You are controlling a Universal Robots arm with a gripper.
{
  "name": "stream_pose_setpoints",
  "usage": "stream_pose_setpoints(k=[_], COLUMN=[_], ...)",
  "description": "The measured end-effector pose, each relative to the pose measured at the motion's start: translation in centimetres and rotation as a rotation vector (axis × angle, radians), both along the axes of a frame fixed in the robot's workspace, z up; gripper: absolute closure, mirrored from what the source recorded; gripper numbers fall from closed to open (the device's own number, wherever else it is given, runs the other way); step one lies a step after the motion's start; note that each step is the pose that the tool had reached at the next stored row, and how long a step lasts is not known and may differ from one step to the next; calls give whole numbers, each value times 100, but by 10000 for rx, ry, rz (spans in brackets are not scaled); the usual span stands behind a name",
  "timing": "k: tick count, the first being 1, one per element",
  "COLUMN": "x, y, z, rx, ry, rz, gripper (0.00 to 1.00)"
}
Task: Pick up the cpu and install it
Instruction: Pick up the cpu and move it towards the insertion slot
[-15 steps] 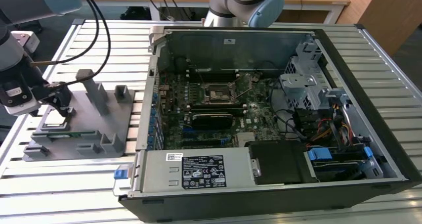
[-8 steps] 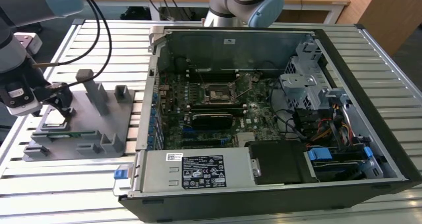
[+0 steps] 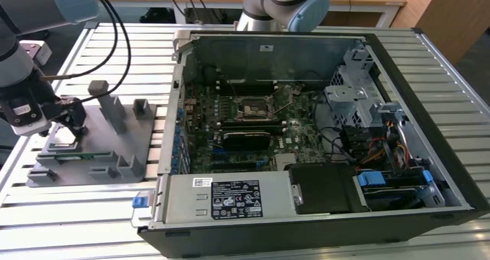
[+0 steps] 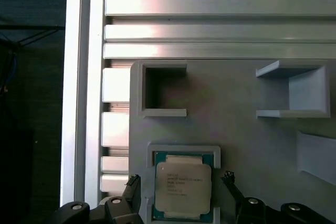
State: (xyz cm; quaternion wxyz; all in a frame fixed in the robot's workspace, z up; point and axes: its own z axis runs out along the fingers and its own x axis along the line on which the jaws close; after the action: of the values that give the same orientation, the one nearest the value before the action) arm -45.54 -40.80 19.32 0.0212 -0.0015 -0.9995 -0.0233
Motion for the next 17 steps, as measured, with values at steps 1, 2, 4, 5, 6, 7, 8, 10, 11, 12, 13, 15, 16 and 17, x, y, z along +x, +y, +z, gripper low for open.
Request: stream_pose_setpoints(k=[1, 2, 4, 5, 6, 7, 8, 10, 11, 12, 13, 15, 16, 17], x=[0, -1, -1, -1, 0, -1, -1, -1, -1, -1, -1, -1, -1, -1], y=[1, 1, 3, 4, 3, 4, 5, 6, 6, 6, 6, 13, 16, 19], z=[-7, -13, -28, -35, -43, -50, -56, -65, -68, -71, -73, -76, -77, -78], rx=[-1, -2, -13, -23, -31, -47, -68, -121, -164, -196, -212, -212, -212, -211], ry=[0, 2, 0, 1, 1, 2, 1, 2, -2, -7, -11, -14, -15, -16], rz=[0, 0, -1, -1, -1, -1, -2, -2, -2, -2, -1, -2, -2, -1], gripper=[31, 31, 31, 31, 31, 31, 31, 31, 31, 31, 31, 31, 31, 31])
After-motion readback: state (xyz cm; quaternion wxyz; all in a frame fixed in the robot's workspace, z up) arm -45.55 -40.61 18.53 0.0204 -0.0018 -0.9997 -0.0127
